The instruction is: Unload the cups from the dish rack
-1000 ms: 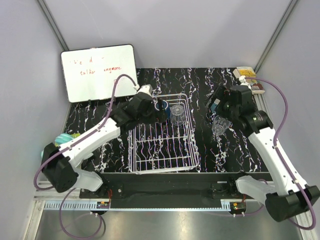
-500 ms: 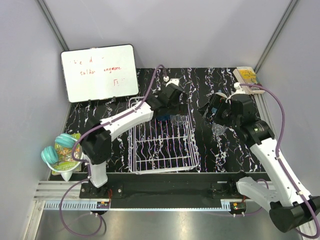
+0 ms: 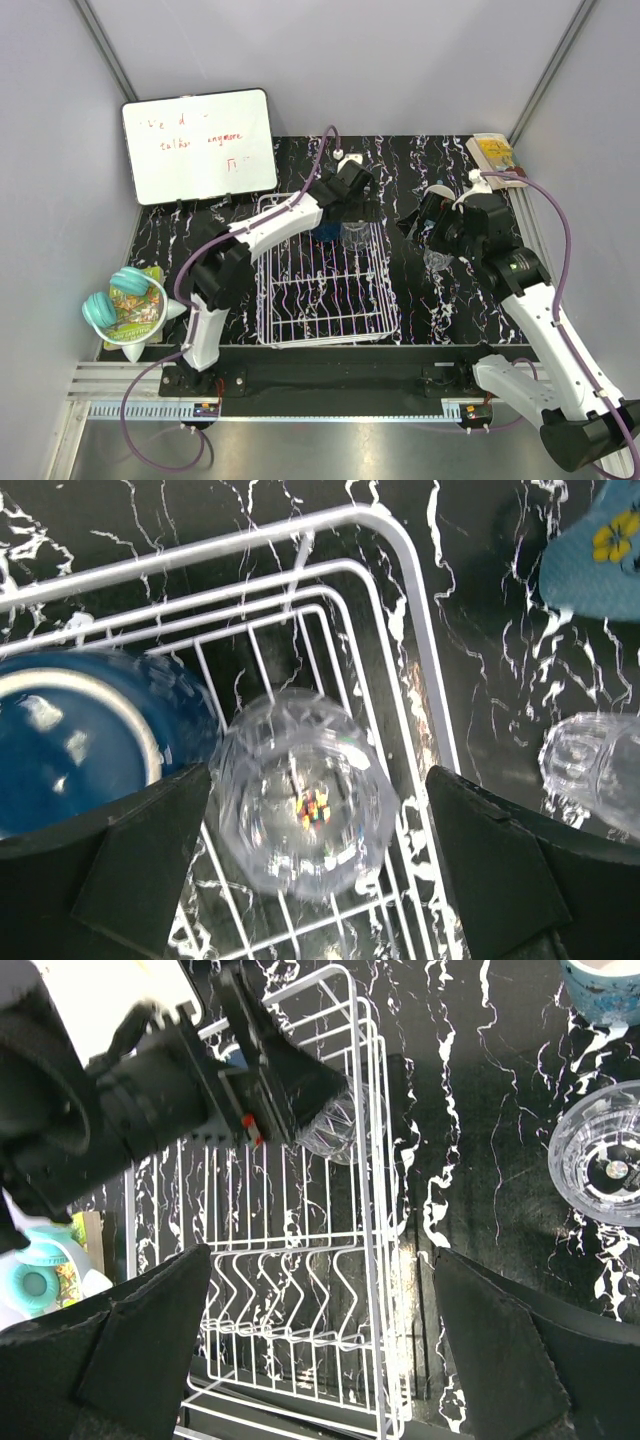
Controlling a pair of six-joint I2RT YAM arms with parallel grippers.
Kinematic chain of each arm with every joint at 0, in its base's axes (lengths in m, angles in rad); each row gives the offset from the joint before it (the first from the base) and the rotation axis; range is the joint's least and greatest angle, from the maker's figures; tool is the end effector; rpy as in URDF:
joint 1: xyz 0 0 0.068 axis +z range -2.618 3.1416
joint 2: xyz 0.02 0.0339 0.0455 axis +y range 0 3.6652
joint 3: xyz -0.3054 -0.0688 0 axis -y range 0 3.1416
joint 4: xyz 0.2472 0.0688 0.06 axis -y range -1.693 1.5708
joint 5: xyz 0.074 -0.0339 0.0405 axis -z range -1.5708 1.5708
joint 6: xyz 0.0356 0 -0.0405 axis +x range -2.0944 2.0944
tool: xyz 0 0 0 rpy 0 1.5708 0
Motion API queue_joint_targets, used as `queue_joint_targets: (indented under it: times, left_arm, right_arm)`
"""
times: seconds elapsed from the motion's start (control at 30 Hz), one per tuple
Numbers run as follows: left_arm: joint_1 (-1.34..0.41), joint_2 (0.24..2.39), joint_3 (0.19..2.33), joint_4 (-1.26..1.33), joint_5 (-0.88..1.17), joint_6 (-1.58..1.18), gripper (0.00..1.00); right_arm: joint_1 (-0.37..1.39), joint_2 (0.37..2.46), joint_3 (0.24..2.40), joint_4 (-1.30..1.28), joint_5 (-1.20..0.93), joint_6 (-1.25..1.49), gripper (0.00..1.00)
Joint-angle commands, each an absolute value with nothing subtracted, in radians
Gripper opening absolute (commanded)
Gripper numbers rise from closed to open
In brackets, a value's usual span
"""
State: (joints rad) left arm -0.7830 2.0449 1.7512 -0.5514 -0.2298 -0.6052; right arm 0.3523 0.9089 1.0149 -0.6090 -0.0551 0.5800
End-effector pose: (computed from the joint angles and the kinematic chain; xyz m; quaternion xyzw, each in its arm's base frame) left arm 0.3499 -0.3367 0.2898 0.0419 0.9287 -0.1432 0.3396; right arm 0.1568 0.0597 0.3874 0.0838 0.8565 0.2498 0.4438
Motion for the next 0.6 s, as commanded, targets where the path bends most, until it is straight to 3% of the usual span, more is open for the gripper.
queue_joint_targets:
  times: [0.0, 0.17, 0.27, 0.37, 0.4, 0.5, 0.57]
  left_arm:
    - [-0.758, 2.098, 1.809, -0.541, -0.213, -0.607, 0.99]
    - [-0.752, 2.126, 1.81, -0.541, -0.187, -0.597, 0.93]
    - [-0.75, 2.125, 1.799, -0.541, -0.193, -0.586, 0.77]
    - [-0.752, 2.112, 1.781, -0.54, -0.202, -0.581, 0.51]
    - [-0.753, 2.106, 1.773, -0.541, -0.206, -0.581, 0.27]
    - [-0.752, 2.086, 1.763, -0.541, -0.209, -0.574, 0.0]
    - [-0.753, 2.068, 1.756, -0.54, -0.209, -0.569, 0.0]
  right_arm:
    - [0.359, 0.89, 0.999, -0.566, -0.078, 0.569, 1.0]
    - [0.359, 0.884, 0.989, -0.565, -0.074, 0.575, 1.0]
    - [0.359, 0.887, 0.986, -0.565, -0.074, 0.578, 1.0]
    - [0.359, 0.885, 0.982, -0.561, -0.075, 0.583, 1.0]
    - [0.359, 0.885, 0.98, -0.561, -0.075, 0.584, 1.0]
    - [0.359, 0.881, 0.971, -0.555, -0.075, 0.591, 1.0]
    - [0.359, 0.879, 0.965, -0.552, -0.075, 0.594, 1.0]
